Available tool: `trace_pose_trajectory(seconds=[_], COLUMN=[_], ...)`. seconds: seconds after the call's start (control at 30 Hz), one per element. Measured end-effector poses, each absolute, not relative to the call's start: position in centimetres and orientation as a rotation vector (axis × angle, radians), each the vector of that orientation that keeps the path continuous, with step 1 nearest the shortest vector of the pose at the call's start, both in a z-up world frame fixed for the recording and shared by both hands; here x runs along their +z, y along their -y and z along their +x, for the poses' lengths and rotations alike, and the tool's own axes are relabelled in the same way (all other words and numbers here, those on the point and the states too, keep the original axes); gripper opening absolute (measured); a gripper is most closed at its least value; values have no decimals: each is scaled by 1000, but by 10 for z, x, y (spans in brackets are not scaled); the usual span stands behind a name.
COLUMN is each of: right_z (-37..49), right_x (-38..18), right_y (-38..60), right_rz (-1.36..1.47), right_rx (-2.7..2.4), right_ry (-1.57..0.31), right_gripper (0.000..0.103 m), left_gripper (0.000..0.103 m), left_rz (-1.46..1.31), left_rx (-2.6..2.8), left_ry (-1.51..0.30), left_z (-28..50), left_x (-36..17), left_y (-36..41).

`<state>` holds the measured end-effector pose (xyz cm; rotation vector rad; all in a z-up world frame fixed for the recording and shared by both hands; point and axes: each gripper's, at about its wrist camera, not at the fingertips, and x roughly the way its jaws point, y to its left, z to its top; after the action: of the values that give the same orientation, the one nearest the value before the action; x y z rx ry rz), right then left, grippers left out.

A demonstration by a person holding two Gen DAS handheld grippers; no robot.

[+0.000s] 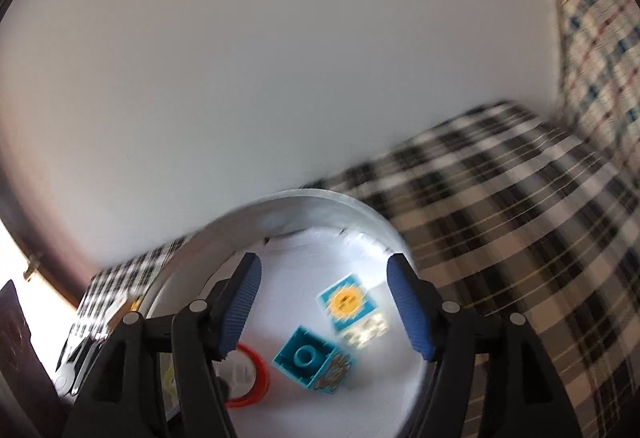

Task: Organize rigid objects
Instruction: 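Lift both items over the blue tin and open both tools to drop them, then withdraw both tools from the tin toward the remaining blocks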

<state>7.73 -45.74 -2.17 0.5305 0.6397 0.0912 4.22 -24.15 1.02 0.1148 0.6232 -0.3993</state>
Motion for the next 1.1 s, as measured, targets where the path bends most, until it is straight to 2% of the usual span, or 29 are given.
trace_pose_trajectory(seconds=[0.13, 0.33, 0.7, 1.1], right_z=[58, 56, 34, 23], right_x=[-11, -16, -6, -5], right_y=[481, 495, 477, 448], right_rz=[603, 651, 513, 423], right_rx=[-13, -75, -180, -184], right_ry=[-491, -464, -337, -285], right_gripper=[70, 72, 72, 72], left_gripper=[103, 103, 103, 103], left_rz=[50, 4, -90, -6], left_rx=[-361, -247, -71, -71], left_ry=[-551, -443, -380, -418], left_z=[40, 37, 32, 31], left_x=[24, 36, 20, 1], left_y=[222, 184, 110, 108])
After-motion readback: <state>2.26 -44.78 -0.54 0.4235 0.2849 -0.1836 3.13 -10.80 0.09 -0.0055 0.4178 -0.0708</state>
